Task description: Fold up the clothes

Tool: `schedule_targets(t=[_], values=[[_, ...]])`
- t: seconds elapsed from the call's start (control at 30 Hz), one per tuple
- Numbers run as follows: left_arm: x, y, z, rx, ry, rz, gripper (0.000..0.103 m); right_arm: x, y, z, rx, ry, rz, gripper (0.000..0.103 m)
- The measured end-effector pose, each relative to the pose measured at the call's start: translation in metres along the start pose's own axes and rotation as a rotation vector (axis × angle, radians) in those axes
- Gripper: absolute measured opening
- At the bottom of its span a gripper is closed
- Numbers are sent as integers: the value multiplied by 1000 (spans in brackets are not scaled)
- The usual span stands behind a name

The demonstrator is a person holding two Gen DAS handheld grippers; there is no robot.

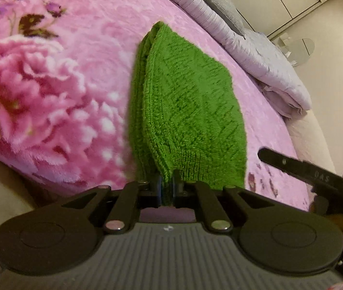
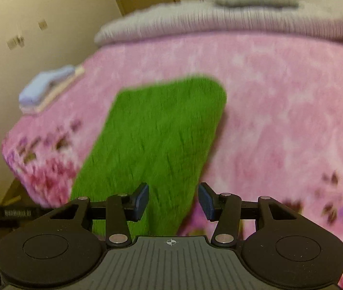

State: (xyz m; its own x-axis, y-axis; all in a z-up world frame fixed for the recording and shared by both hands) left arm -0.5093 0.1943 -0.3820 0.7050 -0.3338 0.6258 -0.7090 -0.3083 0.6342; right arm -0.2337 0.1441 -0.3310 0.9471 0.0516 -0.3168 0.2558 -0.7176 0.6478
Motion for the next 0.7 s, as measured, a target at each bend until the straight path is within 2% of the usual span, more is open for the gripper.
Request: schedule_targets(t=[0.07,0.17,0.27,0.37,0.43,0.57,0.63,0.7], values=[[7,10,-6,7,-28,-15,6,0,-7,-2,9,5,-11,49],[27,23,-18,13,-130,-73,7,4,-22,1,-10,-27,-29,38],[40,33,-24,6,-201,-123,6,6,-28,4,-27,-54,-42,38],[43,38,-27,-10,-215,-98,6,4,-17,-4,-1,-29,-42,38],[45,36,-30,13,-228,-66,6,5,-13,-12,23,-31,-46,38],[58,9,-35,54,-243,-5,6,8,-24,-20,39,-37,-31,38],[66,-13,-33,53,-316,-55,6,6,-31,-18,36,-36,-26,38],[69,-37,-27,10,-380,-152,7,1,-42,-12,9,3,-3,38]])
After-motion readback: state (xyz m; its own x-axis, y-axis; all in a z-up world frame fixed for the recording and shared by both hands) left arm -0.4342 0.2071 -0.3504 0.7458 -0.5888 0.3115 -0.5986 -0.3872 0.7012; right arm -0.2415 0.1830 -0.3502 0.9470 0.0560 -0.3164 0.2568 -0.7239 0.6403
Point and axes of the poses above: each gripper's, at about its wrist camera, not at the fingertips, and y roughly against the way its jaws point, x to its right, z to its underside, the point moved 3 cm from there along -y, roughly the way its jaws point, and after that the axes turned 2 degrees about x, right-handed, at the moved point
